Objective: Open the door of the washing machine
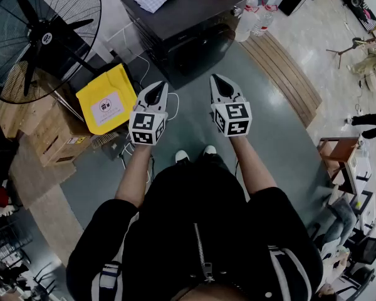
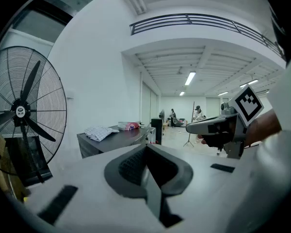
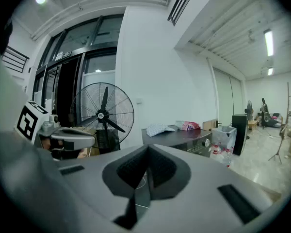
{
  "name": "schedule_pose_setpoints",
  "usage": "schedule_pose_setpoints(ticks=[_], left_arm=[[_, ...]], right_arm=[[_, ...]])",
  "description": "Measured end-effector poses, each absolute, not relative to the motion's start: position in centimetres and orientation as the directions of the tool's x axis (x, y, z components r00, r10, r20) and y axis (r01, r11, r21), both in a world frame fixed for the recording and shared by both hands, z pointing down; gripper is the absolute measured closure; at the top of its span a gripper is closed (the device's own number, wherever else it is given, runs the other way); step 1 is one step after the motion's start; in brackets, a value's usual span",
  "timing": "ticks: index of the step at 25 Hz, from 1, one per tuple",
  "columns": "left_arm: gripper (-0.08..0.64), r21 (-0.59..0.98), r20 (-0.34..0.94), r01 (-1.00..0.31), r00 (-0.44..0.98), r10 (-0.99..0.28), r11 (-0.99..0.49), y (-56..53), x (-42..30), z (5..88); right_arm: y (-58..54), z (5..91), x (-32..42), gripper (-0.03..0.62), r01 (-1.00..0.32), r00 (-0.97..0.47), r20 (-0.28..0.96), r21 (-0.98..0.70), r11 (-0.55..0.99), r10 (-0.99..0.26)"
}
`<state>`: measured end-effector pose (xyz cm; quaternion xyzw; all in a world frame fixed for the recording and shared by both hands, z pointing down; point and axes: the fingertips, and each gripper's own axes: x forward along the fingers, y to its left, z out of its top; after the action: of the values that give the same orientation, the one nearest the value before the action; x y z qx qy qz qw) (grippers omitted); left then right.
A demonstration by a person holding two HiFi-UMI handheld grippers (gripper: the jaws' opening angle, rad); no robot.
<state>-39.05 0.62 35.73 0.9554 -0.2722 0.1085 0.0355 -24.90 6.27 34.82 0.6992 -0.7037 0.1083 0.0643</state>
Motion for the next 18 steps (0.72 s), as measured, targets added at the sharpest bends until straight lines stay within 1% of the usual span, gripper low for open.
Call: schedule_pose_setpoints(ticks=[4,8,13,18], left_arm=[[0.557,0.012,0.226,-0.526,0.830,-0.511,-0.850,0.4,-39.4,35.9],[0.557,0.024,0.234,-0.528,0.829,-0.509,-0.849,0.1,-40.0,36.7],[0.557,0.045,0.262,-0.528,0.825,-0.500,-0.848,-0.4,-40.4,38.4],[0.557,0.067,0.284,-0.549,0.811,-0.512,-0.833,-3.4,-39.5,39.9]], right_arm=[[6.1,34.4,-25.7,0.589,-0.994,-0.048,0.210,-0.105,0.027,-0.976],[5.5,36.7,-26.1,0.589,-0.991,-0.047,0.263,-0.134,0.012,-0.964],[4.1,39.1,-26.9,0.589,-0.987,-0.046,0.300,-0.164,-0.004,-0.953],[-0.2,41.5,-25.7,0.588,-0.981,-0.042,0.323,-0.193,-0.022,-0.945]])
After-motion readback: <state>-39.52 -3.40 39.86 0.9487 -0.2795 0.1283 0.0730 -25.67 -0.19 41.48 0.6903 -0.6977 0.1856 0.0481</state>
